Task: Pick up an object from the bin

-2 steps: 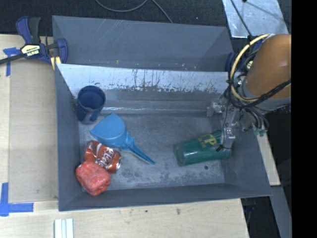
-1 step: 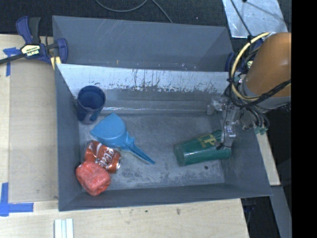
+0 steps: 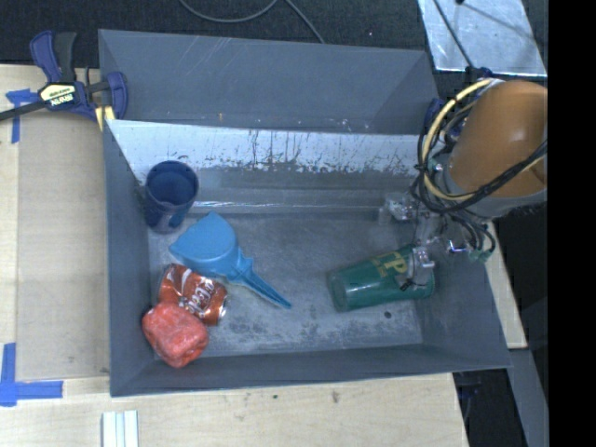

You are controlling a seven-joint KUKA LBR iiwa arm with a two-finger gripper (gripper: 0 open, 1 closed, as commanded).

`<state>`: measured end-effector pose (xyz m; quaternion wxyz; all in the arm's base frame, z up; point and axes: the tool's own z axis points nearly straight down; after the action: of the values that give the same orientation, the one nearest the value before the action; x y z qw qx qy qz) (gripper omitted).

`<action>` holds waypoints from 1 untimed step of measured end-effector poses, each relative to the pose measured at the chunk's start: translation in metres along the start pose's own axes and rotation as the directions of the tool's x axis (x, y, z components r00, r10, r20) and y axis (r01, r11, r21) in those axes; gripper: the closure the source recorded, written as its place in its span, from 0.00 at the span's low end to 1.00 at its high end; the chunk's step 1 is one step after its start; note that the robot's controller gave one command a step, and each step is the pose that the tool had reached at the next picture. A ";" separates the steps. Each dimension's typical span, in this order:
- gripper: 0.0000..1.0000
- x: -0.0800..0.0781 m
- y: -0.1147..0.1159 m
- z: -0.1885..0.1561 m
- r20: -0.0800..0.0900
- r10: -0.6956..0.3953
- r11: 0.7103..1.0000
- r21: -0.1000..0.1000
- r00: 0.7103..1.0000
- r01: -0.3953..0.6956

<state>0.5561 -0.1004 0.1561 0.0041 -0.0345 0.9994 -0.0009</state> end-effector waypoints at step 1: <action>1.00 0.009 0.018 0.067 -0.001 -0.475 0.880 -0.002 0.880 0.475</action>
Offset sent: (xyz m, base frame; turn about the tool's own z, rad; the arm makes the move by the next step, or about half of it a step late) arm 0.0000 0.0000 0.0000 0.0000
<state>0.5469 -0.0828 0.0892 0.0032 -0.2783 0.9605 -0.0011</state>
